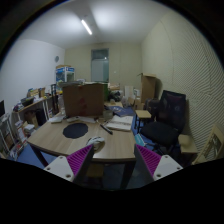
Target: Arrange mouse
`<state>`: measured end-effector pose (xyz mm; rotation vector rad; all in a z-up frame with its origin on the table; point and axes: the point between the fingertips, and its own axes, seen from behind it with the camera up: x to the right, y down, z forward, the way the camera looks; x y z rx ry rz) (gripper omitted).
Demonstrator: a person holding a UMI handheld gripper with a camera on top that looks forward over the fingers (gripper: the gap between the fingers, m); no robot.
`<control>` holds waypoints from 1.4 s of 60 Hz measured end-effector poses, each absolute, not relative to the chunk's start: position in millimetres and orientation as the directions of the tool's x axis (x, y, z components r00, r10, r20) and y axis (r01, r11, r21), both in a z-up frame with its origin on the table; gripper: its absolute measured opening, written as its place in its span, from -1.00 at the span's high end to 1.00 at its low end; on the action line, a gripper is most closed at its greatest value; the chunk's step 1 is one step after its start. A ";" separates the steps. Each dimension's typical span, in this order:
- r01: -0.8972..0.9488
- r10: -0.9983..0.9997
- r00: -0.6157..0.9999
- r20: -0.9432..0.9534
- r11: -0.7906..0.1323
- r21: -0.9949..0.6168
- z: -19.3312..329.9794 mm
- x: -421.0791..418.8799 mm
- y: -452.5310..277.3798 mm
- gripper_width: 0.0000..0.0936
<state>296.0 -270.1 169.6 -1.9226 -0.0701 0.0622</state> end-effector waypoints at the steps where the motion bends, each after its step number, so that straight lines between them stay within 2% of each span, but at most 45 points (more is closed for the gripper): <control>1: 0.018 0.080 0.997 -0.011 -0.346 -0.938 169.6 296.8 -269.3 -0.81; 21: 0.039 0.125 0.992 -0.010 -0.382 -0.923 146.8 273.7 -260.8 -0.79; 40: 0.034 0.263 0.960 -0.094 -0.444 -0.896 60.9 190.8 -193.2 -0.80; 54: 0.045 0.269 0.957 -0.106 -0.502 -0.864 9.0 160.3 -131.0 -0.79; 63: 0.035 0.239 0.965 -0.109 -0.530 -0.848 -8.0 154.5 -98.6 -0.80; 82: 0.056 0.141 0.990 -0.026 -0.545 -0.836 -13.6 154.4 -41.1 -0.77; 84: 0.057 0.126 0.992 -0.014 -0.545 -0.837 -14.4 157.0 -36.9 -0.58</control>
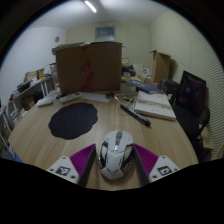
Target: Arrange mouse
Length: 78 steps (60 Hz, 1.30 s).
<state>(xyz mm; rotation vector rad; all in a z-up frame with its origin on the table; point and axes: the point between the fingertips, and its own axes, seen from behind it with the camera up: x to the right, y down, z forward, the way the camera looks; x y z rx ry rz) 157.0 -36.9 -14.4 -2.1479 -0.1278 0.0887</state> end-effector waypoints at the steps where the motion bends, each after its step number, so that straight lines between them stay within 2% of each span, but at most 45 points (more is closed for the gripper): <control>1: 0.049 0.114 0.993 -0.016 -0.547 -0.836 -14.3 158.1 -35.5 -0.45; 3: 0.030 0.086 0.996 -0.021 -0.547 -0.836 -14.1 161.8 -34.1 -0.19; 20: -0.042 -0.017 0.999 -0.039 -0.501 -0.865 -6.4 167.9 -39.6 0.13; 26: 0.026 0.003 1.000 0.027 -0.405 -0.914 46.6 154.5 -37.1 0.13; 35: 0.000 0.041 0.999 -0.012 -0.292 -0.956 141.0 93.9 -4.2 0.13; 40: 0.020 0.082 0.997 -0.002 -0.267 -0.963 164.2 51.9 24.7 0.13; 46: 0.041 0.111 0.994 0.005 -0.323 -0.946 141.1 6.1 57.7 0.14; 54: 0.075 0.112 0.993 0.025 -0.473 -0.878 62.8 -10.8 80.9 0.13; 65: 0.055 0.075 0.997 0.010 -0.633 -0.772 -11.8 6.6 82.1 0.12; 69: 0.068 0.092 0.996 0.012 -0.623 -0.779 -11.7 6.4 84.8 0.08; 70: 0.067 0.094 0.996 0.010 -0.623 -0.780 -11.5 6.6 85.0 -0.01; 74: 0.040 0.087 0.996 -0.020 -0.638 -0.769 -13.0 5.1 84.9 -0.14; 75: 0.035 0.088 0.996 -0.029 -0.644 -0.764 -13.9 4.2 84.7 -0.27; 76: 0.034 0.093 0.995 -0.035 -0.651 -0.759 -15.3 3.2 83.4 -0.22; 78: 0.038 0.109 0.993 -0.043 -0.643 -0.765 -12.4 0.4 83.4 -0.45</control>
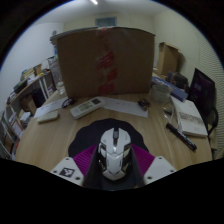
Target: Arrange mouse
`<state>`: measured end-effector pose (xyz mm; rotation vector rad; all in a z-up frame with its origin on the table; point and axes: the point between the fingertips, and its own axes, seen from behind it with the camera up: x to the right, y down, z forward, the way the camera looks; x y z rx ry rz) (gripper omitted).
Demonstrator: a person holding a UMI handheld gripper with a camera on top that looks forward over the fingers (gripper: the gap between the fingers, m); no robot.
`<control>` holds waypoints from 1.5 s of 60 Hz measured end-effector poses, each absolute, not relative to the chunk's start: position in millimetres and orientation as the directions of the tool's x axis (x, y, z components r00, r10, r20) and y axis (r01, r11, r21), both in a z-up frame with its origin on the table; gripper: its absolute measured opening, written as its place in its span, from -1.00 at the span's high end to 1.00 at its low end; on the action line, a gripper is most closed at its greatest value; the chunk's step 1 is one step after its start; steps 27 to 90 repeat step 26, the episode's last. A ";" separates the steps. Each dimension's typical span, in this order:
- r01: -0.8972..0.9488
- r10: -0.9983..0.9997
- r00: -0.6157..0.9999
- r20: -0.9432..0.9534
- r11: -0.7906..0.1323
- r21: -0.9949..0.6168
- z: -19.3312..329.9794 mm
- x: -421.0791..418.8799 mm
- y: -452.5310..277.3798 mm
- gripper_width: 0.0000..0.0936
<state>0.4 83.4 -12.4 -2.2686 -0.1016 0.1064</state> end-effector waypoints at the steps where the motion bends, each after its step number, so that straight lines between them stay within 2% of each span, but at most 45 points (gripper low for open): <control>1: 0.042 0.121 0.991 -0.048 -0.641 -0.766 -11.2 -1.3 81.5 -0.54; 4: 0.041 0.145 0.987 -0.067 -0.636 -0.771 -6.8 -4.9 73.2 -0.84; 6: 0.036 0.157 0.984 -0.082 -0.631 -0.775 -2.6 -6.8 65.6 -0.76; 10: 0.022 0.167 0.981 -0.103 -0.615 -0.788 6.6 -4.4 44.4 -0.81; 26: 0.030 0.277 0.952 -0.131 -0.508 -0.861 42.9 7.7 -63.9 -0.79; 90: 0.030 0.277 0.952 -0.131 -0.508 -0.861 42.9 7.7 -63.9 -0.79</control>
